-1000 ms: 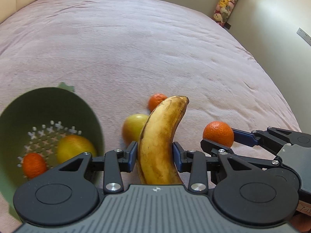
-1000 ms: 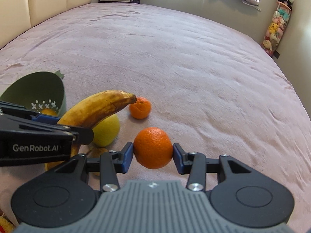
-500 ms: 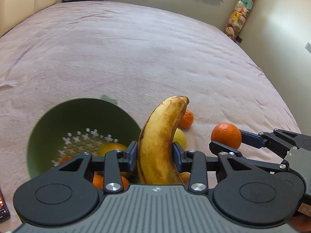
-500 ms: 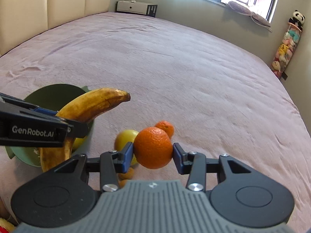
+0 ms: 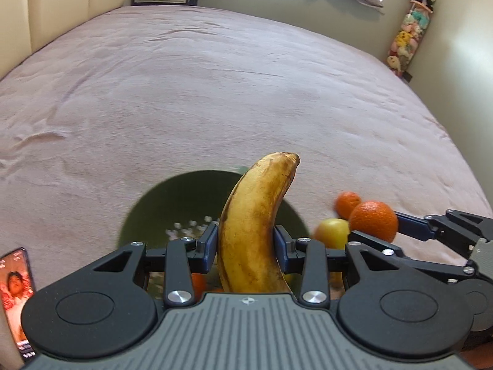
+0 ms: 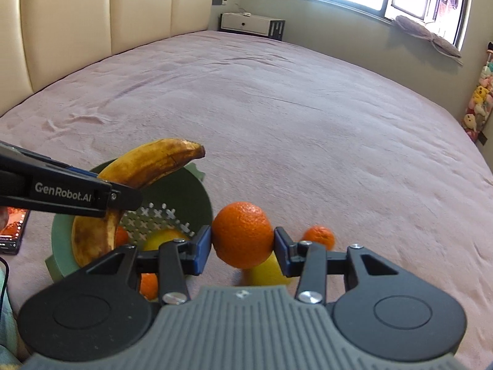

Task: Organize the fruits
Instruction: 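Lift and carry the banana and tangerine over the green colander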

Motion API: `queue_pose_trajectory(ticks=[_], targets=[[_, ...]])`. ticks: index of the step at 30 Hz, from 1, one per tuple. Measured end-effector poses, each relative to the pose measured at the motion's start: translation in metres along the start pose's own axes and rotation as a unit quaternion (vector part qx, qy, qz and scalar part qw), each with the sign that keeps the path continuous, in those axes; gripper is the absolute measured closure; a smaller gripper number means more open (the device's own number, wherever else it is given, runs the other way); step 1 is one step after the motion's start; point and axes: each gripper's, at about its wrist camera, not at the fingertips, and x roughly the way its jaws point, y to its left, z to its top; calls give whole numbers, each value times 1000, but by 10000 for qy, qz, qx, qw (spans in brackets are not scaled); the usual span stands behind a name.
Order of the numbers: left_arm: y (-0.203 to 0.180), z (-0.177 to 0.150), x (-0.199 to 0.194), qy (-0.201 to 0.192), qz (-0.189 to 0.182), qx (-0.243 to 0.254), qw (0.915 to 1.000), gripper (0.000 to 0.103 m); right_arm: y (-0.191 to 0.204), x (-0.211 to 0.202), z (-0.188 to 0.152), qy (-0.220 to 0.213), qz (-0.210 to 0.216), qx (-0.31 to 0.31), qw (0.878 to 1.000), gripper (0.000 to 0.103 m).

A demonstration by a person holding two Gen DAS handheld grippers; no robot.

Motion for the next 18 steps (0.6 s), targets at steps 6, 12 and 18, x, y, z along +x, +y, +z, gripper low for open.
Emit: queue_pose_trajectory(ticks=[6, 12, 18], targets=[[23, 3, 10, 145, 286, 31, 9995, 60, 10, 9, 5, -120, 313, -58, 9994, 62], [37, 2, 23, 394, 400, 56, 9984, 60, 23, 19, 10, -135, 577, -250, 9979, 62], [44, 0, 39, 676, 337, -42, 9971, 60, 25, 34, 9, 0, 724, -218, 9971, 62]])
